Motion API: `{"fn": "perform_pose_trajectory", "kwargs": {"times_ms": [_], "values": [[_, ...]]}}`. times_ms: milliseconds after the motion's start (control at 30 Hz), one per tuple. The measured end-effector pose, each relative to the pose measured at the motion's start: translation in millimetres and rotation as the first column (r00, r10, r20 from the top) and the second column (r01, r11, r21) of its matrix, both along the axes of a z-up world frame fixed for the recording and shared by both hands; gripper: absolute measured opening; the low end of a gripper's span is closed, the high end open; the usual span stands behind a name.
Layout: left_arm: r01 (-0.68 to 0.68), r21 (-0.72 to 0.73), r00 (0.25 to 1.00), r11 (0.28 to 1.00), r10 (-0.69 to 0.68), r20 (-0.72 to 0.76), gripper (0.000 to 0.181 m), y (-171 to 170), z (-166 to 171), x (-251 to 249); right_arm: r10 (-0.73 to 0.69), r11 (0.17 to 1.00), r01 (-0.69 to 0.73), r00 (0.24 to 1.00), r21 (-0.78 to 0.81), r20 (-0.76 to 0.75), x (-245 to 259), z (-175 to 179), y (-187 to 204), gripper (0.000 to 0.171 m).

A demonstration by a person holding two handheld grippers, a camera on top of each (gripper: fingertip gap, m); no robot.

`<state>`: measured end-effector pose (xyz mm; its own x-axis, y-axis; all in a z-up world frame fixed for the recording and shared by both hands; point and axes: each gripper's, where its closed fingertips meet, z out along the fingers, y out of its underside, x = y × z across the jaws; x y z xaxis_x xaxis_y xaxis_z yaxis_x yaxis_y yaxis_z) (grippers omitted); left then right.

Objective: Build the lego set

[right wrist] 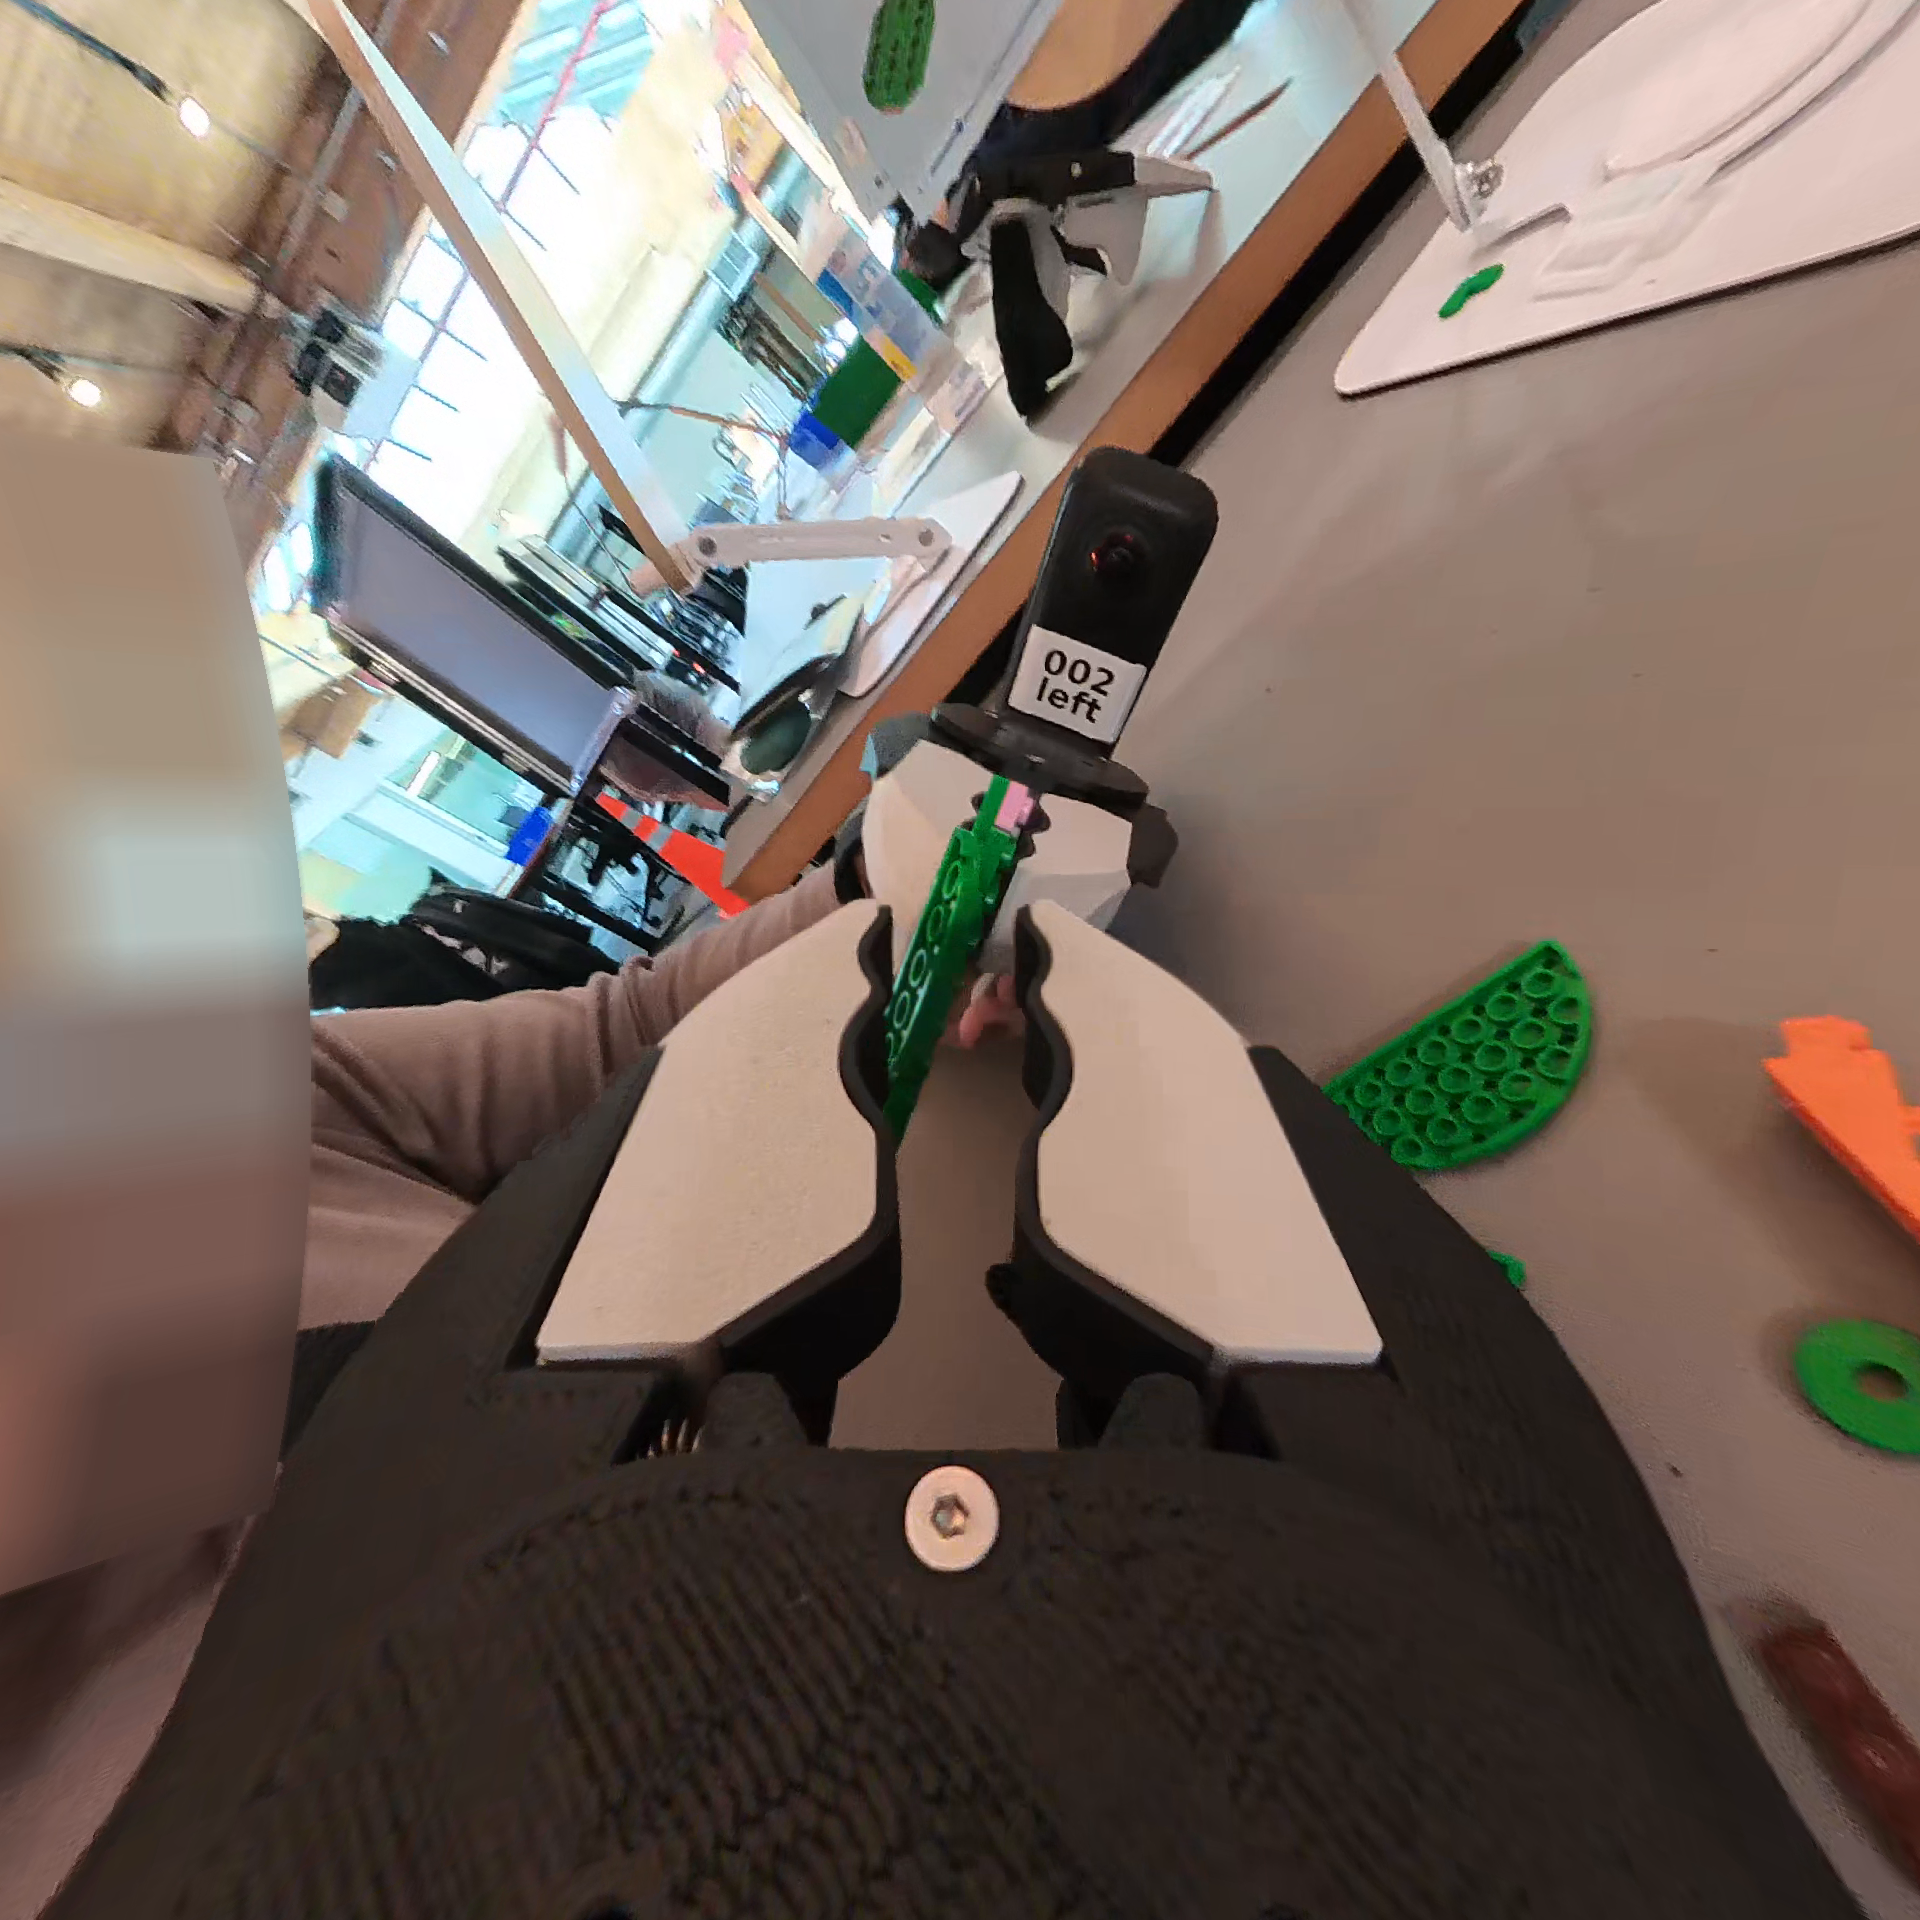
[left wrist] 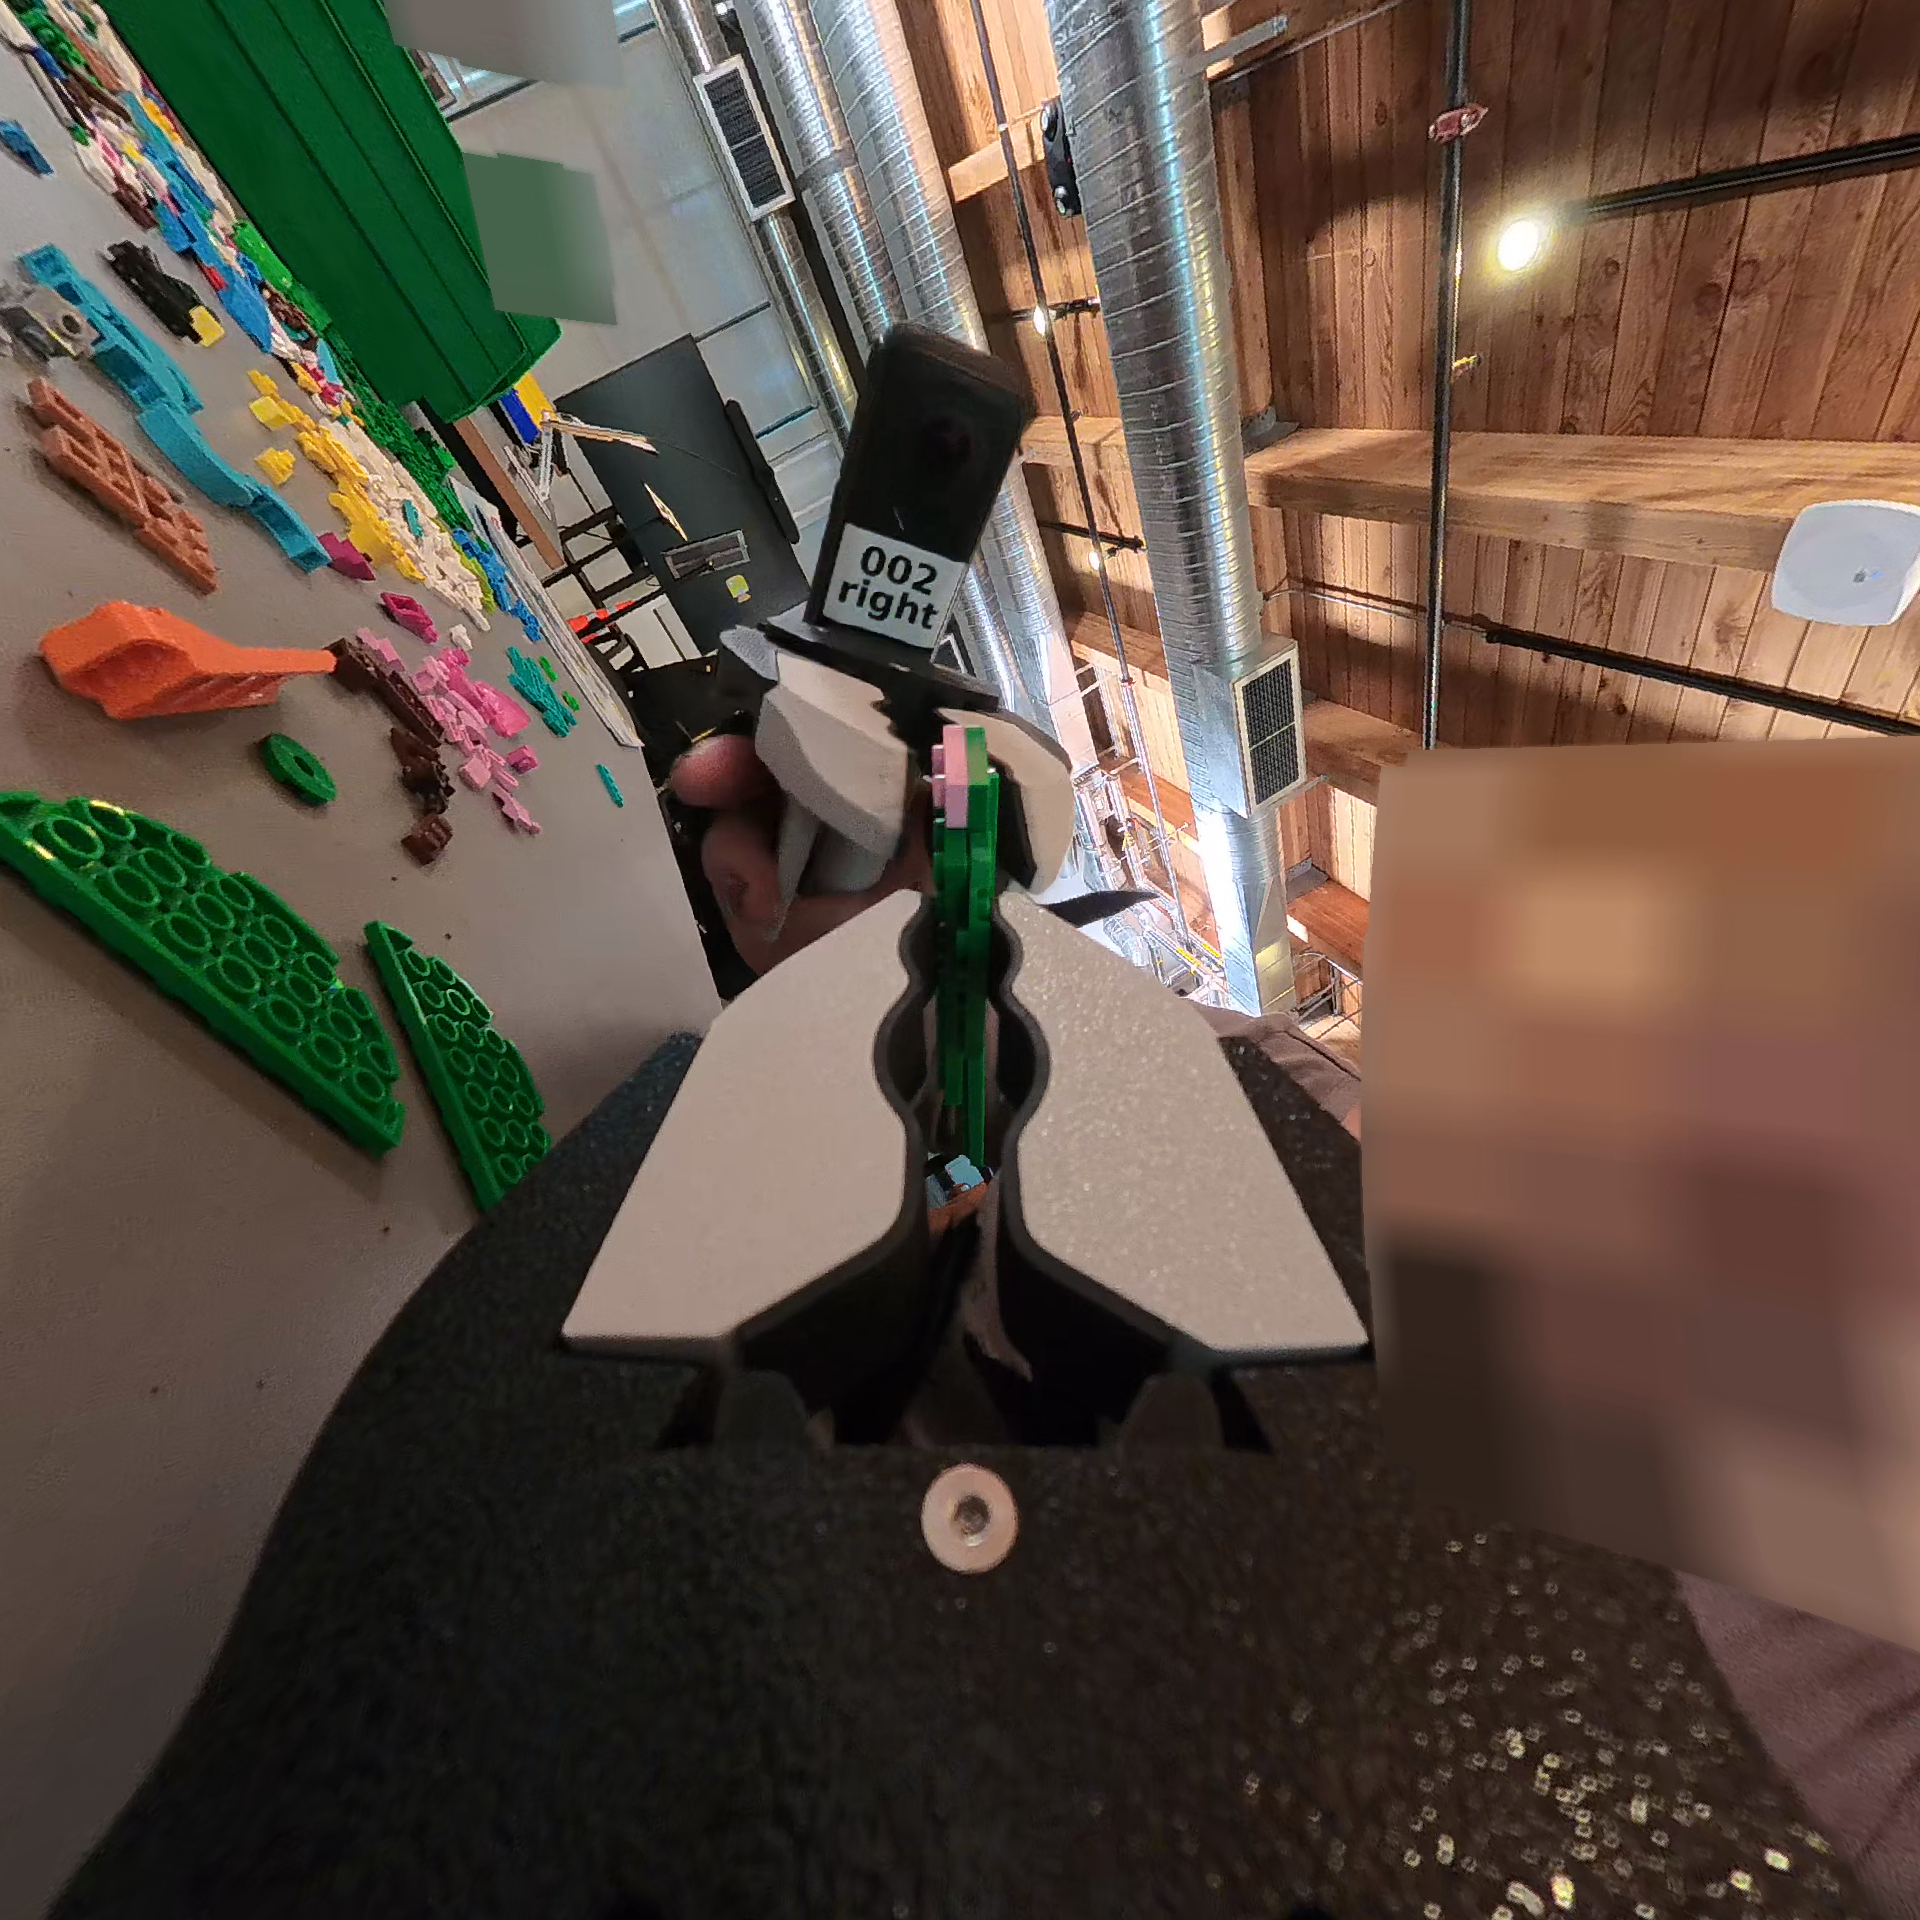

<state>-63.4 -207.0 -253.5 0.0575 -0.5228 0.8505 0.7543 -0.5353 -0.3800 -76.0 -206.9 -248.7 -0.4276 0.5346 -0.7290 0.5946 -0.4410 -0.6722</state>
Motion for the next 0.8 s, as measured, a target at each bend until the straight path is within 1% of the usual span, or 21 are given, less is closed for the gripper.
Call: {"fn": "perform_pose_trajectory", "kwargs": {"times_ms": [100, 367, 633, 800], "values": [[0.0, 0.001, 1.0, 1.0, 0.0, -0.002, 0.008, 0.0, 0.1, 0.1, -0.009, 1.0, 0.008, 1.0, -0.011, -0.02, -2.2, 1.7, 1.3, 0.012], [-0.015, -0.002, 1.0, 1.0, 0.015, -0.017, 0.008, 1.1, -1.0, -0.2, -0.015, 1.0, 0.014, 0.999, -0.02, -0.034, -3.7, 1.3, 2.9, 0.01], [-0.055, 0.014, 0.991, 0.998, 0.057, -0.124, 0.008, 2.4, -3.8, 1.3, -0.002, 0.992, 0.014, 0.995, 0.124, -0.096, -2.4, -0.8, 3.8, 0.009], [-0.102, 0.063, 0.961, 0.993, 0.115, -0.252, 0.008, 2.7, -4.9, 1.3, 0.004, 0.977, 0.028, 0.989, 0.213, -0.146, -1.6, -0.8, 3.0, 0.009]]}}
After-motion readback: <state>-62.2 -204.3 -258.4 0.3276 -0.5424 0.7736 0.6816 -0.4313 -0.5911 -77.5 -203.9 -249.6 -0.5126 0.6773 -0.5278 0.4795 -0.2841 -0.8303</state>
